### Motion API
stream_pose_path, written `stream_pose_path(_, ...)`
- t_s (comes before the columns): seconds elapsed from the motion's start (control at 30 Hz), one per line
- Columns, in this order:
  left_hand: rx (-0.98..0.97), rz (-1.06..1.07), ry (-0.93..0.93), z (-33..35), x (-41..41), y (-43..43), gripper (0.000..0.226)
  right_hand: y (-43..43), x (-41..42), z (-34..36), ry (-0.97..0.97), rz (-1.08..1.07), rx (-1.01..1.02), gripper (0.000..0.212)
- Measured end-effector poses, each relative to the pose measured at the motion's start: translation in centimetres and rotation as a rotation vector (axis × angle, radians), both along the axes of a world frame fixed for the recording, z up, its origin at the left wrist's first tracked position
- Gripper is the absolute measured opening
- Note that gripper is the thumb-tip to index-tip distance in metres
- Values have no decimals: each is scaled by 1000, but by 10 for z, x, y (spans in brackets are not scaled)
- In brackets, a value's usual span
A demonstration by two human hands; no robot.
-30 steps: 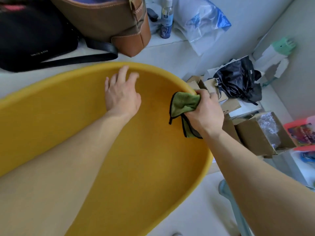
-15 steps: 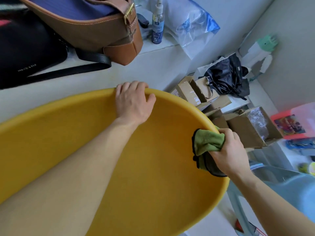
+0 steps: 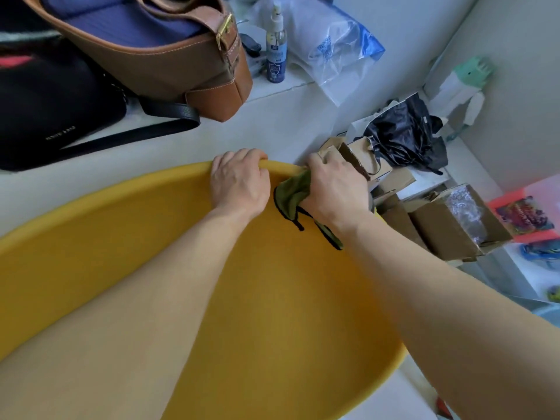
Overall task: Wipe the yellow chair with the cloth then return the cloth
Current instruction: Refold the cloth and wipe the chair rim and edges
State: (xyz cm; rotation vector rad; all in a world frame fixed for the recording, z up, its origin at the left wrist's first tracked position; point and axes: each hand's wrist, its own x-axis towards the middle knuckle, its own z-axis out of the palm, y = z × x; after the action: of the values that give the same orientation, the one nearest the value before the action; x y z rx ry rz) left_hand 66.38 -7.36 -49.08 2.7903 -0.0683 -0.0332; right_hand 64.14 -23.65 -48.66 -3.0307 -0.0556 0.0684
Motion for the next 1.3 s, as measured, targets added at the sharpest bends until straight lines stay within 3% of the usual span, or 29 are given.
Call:
stream_pose_path(0.1, -58, -67, 107, 16, 2, 20, 40, 22, 6, -3, -16, 60, 78, 66)
stream_pose_path(0.17, 36, -2, 126, 19, -1, 55, 38, 10, -8, -3, -45, -20, 86, 80)
stream_pose_path(0.2, 119, 73, 117, 18, -5, 76, 38, -1, -17, -4, -68, -73, 65, 79)
stream_pose_path(0.27, 226, 172, 127, 15, -16, 112, 42, -20, -34, -5, -61, -169, 43, 54)
stream_pose_path(0.3, 221, 167, 134, 13, -20, 123, 43, -24, -39, -4, -25, -209, 47, 43)
stream_pose_path(0.37, 151, 139, 135, 10, -19, 129, 43, -16, -34, -1, 21, -229, 31, 42)
stream_pose_path(0.5, 73, 150, 87, 8, -15, 120, 37, 70, 12, 10, -4, 47, 10, 46)
stream_pose_path(0.6, 6, 129, 178, 12, -17, 118, 26, 147, 27, 8, 78, 280, 50, 43)
stream_pose_path(0.73, -98, 55, 212, 24, -24, 140, 31, 123, 13, -4, -36, 327, 5, 51)
stream_pose_path(0.87, 171, 329, 149, 15, -63, 215, 40, 91, 11, -7, 40, 156, -77, 59)
stream_pose_path(0.93, 195, 417, 151, 13, -81, 244, 42, 116, 8, -6, 20, 157, -110, 58)
stream_pose_path(1.13, 52, 419, 163, 23, -77, 248, 39, 255, 3, -3, 30, 522, -42, 63)
stream_pose_path(1.23, 6, 387, 225, 30, -91, 276, 42, 260, 6, -3, 25, 610, -51, 60)
stream_pose_path(1.3, 124, 476, 277, 25, -114, 309, 46, 231, 9, -5, 2, 578, -73, 59)
